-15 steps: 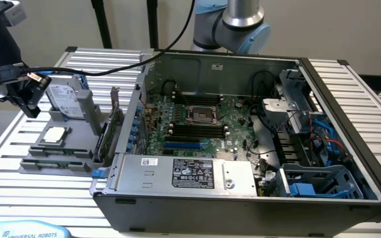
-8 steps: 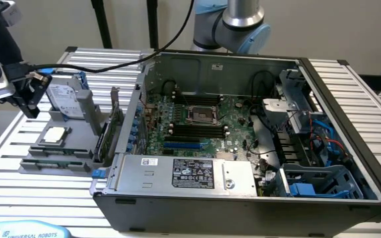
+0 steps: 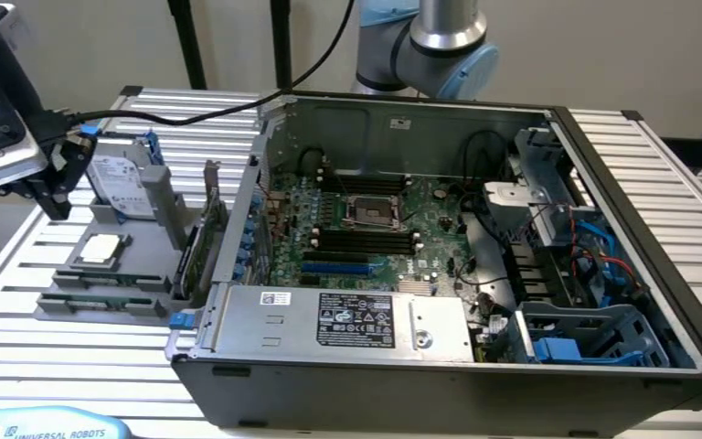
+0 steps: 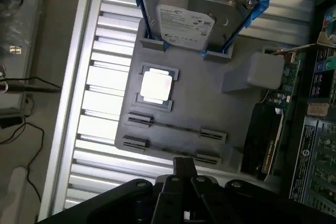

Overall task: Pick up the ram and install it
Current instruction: 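Pick up the ram and move it above insertion slot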

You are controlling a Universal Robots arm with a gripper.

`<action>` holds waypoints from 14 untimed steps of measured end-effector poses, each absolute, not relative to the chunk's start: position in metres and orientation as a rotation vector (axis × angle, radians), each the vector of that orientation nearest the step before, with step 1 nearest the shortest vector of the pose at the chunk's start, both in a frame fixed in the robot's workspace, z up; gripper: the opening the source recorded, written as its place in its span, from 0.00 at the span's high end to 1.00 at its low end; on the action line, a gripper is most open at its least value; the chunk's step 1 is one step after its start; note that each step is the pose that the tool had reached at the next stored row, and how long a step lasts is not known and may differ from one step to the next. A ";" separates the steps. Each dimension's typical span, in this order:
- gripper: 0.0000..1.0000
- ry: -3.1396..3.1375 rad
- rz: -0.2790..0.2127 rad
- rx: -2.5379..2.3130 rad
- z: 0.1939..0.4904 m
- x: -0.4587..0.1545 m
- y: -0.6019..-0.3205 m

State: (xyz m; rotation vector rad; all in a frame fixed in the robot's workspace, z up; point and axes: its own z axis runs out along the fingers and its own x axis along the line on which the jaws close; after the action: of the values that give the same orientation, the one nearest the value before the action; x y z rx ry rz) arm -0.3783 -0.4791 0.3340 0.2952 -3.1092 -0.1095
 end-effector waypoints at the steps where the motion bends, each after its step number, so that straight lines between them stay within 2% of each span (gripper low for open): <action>1: 0.89 -3.106 -0.109 0.323 0.334 -0.378 -0.479; 14: 0.89 -3.038 -0.105 0.685 0.329 -0.378 -0.479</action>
State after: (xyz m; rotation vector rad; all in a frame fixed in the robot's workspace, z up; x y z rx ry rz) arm -0.3782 -0.4791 0.3287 0.6848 -3.0384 -0.1051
